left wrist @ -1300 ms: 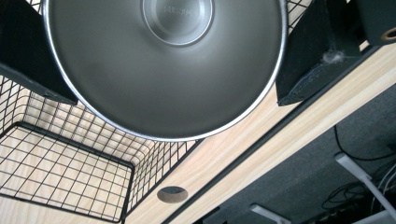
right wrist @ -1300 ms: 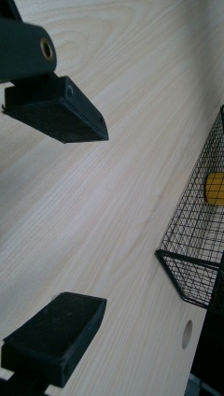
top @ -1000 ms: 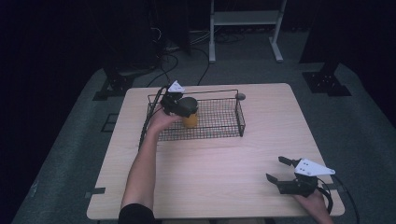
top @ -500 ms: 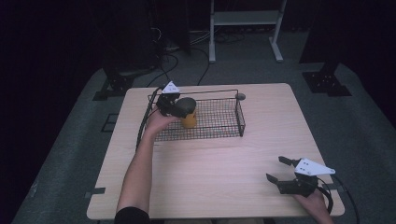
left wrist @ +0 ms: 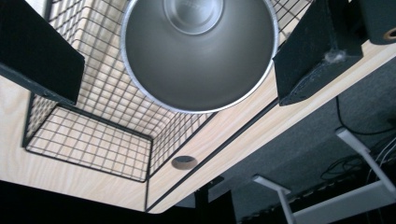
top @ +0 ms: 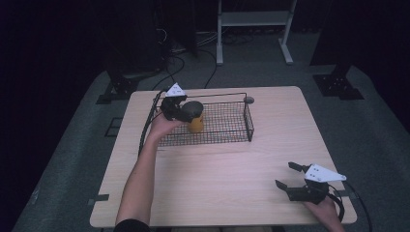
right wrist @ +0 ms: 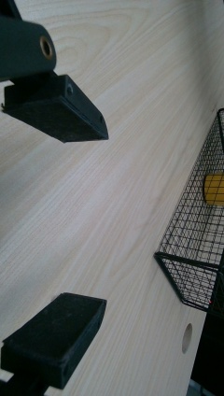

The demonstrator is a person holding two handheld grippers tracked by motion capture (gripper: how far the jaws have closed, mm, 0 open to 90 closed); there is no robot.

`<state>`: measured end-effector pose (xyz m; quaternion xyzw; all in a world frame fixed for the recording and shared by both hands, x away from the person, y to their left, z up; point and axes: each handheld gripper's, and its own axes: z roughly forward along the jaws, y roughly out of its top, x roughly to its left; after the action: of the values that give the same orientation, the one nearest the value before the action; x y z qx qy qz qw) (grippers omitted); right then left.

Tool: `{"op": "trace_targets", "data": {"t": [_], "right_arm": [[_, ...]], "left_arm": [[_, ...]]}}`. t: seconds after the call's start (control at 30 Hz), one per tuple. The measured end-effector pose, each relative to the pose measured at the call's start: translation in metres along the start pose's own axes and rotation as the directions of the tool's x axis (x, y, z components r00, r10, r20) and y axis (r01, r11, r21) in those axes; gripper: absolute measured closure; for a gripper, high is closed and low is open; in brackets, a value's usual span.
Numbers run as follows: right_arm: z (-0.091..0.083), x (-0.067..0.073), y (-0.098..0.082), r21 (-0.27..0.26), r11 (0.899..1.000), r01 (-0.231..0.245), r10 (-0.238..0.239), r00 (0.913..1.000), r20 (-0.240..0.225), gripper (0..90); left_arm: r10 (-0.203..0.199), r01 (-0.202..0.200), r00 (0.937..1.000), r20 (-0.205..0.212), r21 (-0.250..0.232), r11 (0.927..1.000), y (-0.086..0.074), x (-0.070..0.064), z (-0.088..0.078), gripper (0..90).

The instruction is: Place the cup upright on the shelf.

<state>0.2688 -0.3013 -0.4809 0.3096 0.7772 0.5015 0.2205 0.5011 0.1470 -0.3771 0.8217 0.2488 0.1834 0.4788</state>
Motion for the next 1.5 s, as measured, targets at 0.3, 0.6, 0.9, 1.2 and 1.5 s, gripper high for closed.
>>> {"op": "trace_targets", "data": {"t": [0.3, 0.6, 0.9, 1.2, 1.5], "right_arm": [[0.000, 0.000, 0.000, 0.002, 1.000, 0.001, -0.001, 1.0000, 0.003, 14.8], [0.000, 0.000, 0.000, 0.006, 1.000, 0.000, 0.000, 1.0000, 0.005, 14.8], [0.001, 0.000, 0.000, 0.007, 1.000, 0.001, -0.001, 1.0000, 0.007, 14.8], [0.001, 0.000, 0.000, 0.006, 1.000, 0.001, -0.001, 1.0000, 0.008, 14.8], [0.000, 0.000, 0.000, 0.006, 1.000, 0.000, 0.000, 1.0000, 0.009, 14.8]], "left_arm": [[0.007, -0.006, 0.9998, 0.019, -0.024, 0.9997, -0.003, -0.009, -0.008, 0.9], [0.001, 0.001, 0.9996, 0.030, -0.059, 0.9982, -0.012, -0.014, -0.020, 0.9], [0.015, -0.012, 0.9992, 0.036, -0.081, 0.9967, -0.014, -0.021, -0.028, 0.9], [0.018, -0.013, 0.9986, 0.049, -0.101, 0.9948, -0.020, -0.029, -0.035, 0.9], [0.027, -0.020, 0.9980, 0.058, -0.125, 0.9919, -0.026, -0.039, -0.043, 0.9]]}}
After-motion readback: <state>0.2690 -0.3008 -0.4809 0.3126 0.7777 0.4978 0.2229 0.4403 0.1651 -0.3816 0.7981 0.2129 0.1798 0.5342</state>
